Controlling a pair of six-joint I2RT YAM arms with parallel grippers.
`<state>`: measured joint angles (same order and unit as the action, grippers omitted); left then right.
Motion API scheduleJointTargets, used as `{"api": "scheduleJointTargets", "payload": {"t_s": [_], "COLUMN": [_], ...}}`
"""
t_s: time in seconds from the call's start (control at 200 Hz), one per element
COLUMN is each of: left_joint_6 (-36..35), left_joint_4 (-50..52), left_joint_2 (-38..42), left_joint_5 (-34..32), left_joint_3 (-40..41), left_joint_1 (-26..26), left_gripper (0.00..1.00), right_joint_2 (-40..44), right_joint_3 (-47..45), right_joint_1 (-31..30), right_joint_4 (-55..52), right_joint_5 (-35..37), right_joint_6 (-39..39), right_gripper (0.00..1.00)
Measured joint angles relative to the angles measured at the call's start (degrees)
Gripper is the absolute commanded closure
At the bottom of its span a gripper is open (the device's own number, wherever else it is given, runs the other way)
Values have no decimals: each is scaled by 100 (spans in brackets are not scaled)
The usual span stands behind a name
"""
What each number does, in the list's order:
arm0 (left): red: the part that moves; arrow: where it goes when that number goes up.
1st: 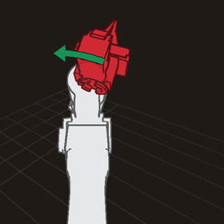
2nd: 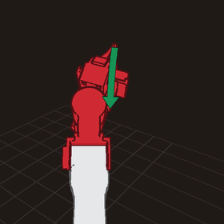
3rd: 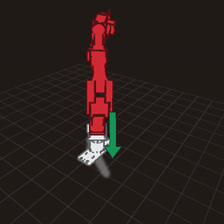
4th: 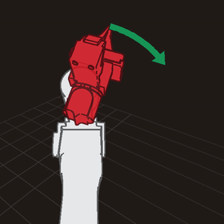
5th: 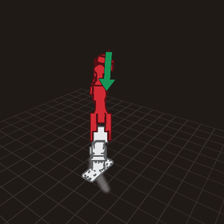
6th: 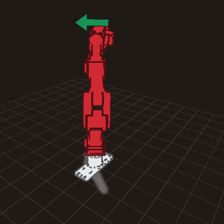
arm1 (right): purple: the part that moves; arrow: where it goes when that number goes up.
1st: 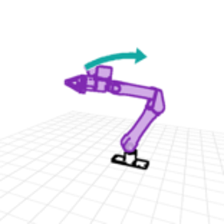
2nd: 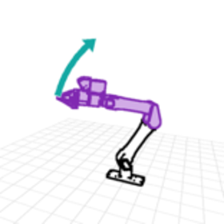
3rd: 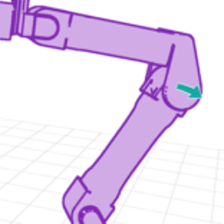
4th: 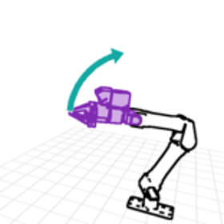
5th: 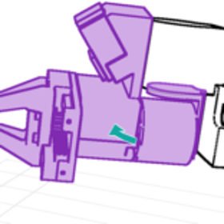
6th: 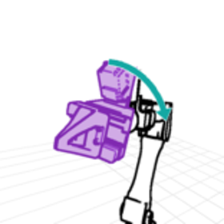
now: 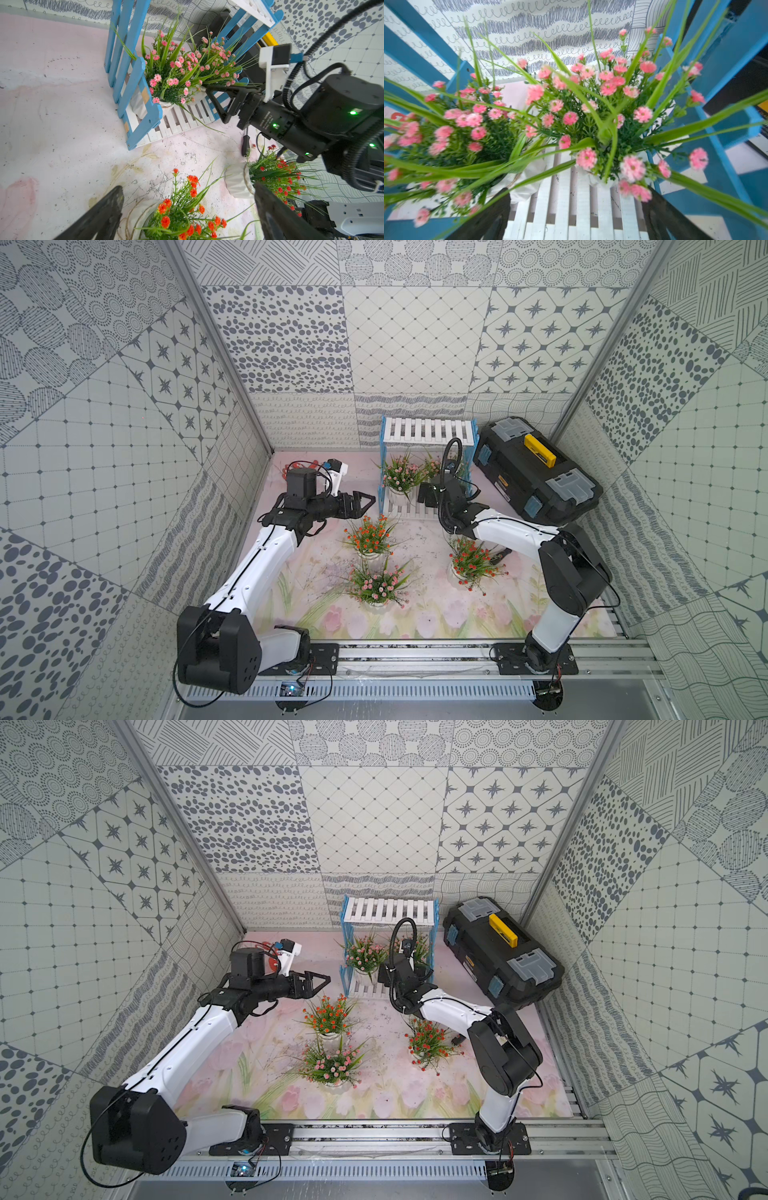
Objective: Place the baby's breath potted plants on the rack by color
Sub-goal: Place the baby's breath potted plant on the rack, then move the baby's breath potted plant to the center of the board.
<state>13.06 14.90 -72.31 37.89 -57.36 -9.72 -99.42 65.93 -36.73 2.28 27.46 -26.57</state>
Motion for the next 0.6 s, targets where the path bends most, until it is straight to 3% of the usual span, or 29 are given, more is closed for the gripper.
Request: {"api": "scheduleJointTargets", "payload": {"t_s": [0.29,0.6], "left_joint_6": [48,289], "left_joint_4": [743,2218], "left_joint_2": [2,138], "left_joint_5": [-365,-1043], "left_joint_3": [-315,-745], "left_joint_1": [0,0], "left_gripper": [3,2], "right_joint_2": [876,1421], "right_joint_3": [-46,608], "right_joint_1": [-262,-435], "right_joint_4": [-876,-2273], "right_joint_5": [-809,-3204], "right_joint_6": [57,479], "right_gripper": [2,2]}}
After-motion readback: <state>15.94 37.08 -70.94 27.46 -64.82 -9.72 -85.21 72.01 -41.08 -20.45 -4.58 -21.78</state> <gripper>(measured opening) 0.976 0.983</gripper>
